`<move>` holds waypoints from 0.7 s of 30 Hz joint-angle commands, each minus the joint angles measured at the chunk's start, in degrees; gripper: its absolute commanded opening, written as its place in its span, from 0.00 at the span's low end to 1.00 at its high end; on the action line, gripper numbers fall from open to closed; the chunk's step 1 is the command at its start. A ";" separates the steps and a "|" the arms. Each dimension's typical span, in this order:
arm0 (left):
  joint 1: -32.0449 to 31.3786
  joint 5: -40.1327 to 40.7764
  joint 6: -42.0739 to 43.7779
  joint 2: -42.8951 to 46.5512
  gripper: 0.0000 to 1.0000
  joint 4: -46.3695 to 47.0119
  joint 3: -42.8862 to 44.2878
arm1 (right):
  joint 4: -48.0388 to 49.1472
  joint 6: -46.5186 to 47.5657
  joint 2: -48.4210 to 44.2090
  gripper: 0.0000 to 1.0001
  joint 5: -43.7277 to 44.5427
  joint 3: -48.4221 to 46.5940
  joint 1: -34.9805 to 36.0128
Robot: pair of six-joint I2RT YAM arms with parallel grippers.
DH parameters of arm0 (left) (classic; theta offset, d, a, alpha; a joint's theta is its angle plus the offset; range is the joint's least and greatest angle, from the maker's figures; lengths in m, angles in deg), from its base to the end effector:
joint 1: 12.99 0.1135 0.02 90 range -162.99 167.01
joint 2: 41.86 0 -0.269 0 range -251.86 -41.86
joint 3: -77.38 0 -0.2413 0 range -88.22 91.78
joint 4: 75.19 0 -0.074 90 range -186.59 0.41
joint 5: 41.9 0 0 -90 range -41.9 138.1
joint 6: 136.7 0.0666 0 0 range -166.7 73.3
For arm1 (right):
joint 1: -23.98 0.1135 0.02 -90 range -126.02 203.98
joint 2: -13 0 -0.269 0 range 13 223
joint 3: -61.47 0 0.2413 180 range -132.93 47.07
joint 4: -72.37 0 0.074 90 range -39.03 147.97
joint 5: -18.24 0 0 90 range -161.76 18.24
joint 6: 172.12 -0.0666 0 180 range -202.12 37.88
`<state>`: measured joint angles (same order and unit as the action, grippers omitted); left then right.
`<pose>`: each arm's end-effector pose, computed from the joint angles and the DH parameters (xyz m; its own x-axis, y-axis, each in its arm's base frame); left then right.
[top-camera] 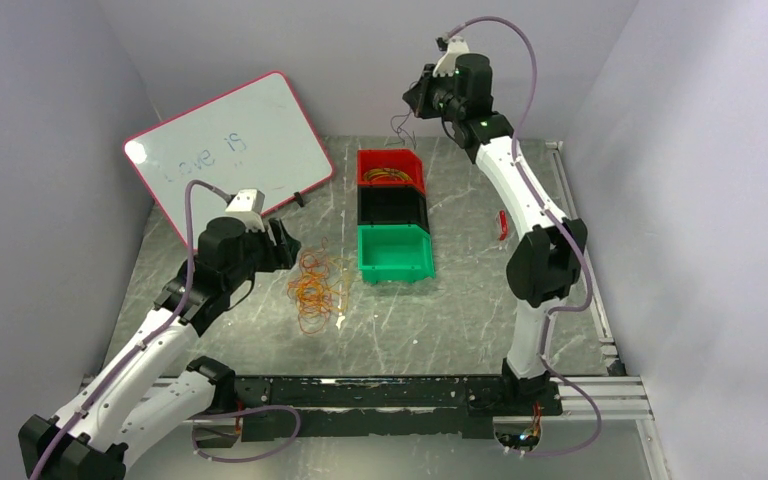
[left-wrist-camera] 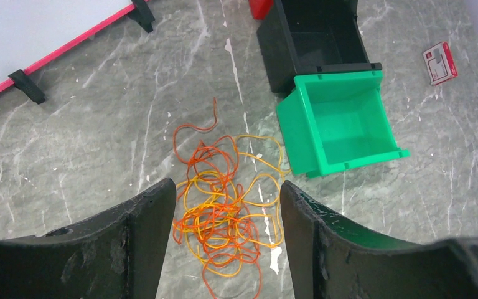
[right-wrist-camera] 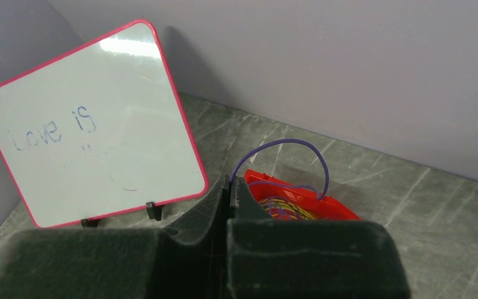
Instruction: Untangle the cables
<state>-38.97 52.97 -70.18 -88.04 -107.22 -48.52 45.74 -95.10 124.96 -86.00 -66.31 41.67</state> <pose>0.1830 -0.0829 0.2835 -0.4830 -0.2063 -0.8510 0.1901 0.9240 -0.3319 0.4608 0.1642 0.4028 -0.2920 0.1354 -0.9468 -0.4712 0.8411 0.2656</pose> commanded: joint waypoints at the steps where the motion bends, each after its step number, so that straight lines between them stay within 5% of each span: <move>1: -0.21 1.44 1.16 0.77 0.67 -1.66 1.89 | 2.63 -0.69 2.78 0.00 -3.52 -3.30 -0.22; 21: -0.20 1.11 0.91 1.15 0.67 -2.10 0.93 | 5.48 -4.36 12.71 0.00 -6.48 -0.25 -0.20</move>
<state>-38.97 54.08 -69.59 -87.55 -109.16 -48.52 49.98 -98.79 135.67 -91.16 -67.49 41.67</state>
